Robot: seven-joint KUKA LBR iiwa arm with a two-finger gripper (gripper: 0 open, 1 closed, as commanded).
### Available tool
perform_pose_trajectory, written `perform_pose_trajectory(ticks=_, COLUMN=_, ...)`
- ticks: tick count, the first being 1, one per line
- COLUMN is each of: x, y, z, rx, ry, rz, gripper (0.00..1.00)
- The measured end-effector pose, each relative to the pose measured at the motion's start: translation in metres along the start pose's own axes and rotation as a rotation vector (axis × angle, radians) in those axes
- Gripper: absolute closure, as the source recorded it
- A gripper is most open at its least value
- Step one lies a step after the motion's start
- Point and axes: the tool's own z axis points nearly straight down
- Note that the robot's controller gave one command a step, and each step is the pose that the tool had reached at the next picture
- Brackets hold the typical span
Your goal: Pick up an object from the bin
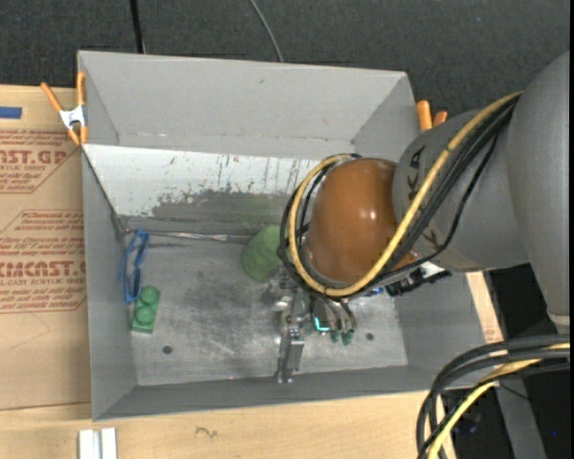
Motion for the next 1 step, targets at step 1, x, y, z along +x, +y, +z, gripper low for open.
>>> perform_pose_trajectory(ticks=1, x=-0.0421, y=-0.0552, z=0.0573, rx=0.0, ry=-0.014, rz=-0.181, gripper=0.0)
